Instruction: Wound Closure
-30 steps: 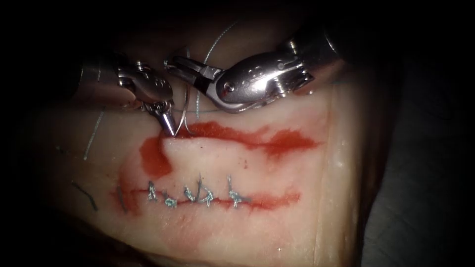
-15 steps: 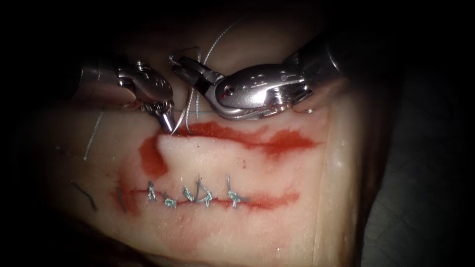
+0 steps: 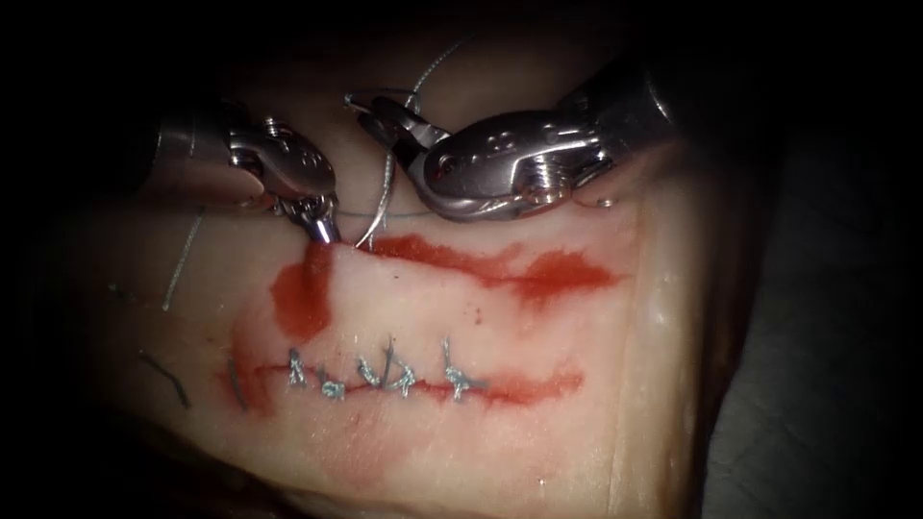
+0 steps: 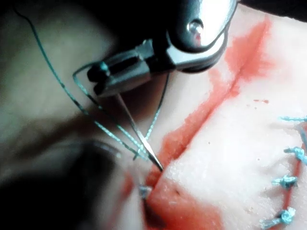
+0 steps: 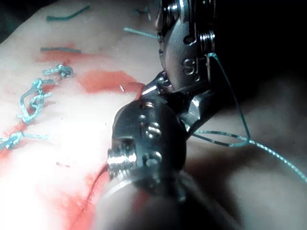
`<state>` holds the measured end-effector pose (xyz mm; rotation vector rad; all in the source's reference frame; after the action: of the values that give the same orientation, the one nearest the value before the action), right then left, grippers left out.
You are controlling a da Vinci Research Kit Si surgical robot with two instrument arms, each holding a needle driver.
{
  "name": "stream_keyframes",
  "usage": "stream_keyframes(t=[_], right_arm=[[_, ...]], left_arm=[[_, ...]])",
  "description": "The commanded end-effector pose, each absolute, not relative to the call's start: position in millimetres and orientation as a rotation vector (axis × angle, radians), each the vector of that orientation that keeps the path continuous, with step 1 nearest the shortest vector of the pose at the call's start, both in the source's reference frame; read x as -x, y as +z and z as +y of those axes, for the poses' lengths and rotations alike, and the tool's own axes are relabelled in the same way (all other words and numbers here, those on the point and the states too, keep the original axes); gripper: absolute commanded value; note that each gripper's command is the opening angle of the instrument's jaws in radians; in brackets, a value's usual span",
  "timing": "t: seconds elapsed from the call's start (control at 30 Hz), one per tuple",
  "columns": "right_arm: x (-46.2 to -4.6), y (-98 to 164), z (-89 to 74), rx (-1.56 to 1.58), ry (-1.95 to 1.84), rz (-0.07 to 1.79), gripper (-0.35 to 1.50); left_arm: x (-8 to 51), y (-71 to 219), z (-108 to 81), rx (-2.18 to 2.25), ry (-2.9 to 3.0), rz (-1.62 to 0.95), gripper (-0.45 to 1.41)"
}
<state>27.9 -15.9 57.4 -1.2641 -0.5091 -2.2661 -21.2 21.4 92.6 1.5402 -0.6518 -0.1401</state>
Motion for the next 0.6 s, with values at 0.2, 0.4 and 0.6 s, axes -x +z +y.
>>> stream_keyframes(t=[0.2, 0.4, 0.6], right_arm=[[-29.0, 57.8, -15.8, 1.274, -2.251, -0.496, -0.35], [-29.1, 57.7, -15.9, 1.265, -2.186, -0.434, -0.35], [-29.1, 57.7, -16.0, 1.24, -2.084, -0.364, -0.35]], left_arm=[[21.7, 93.0, 21.7, -1.539, -0.139, -0.653, -0.45], [21.7, 93.0, 21.7, -1.54, -0.139, -0.652, -0.45], [21.7, 93.0, 21.7, -1.543, -0.143, -0.648, -0.45]])
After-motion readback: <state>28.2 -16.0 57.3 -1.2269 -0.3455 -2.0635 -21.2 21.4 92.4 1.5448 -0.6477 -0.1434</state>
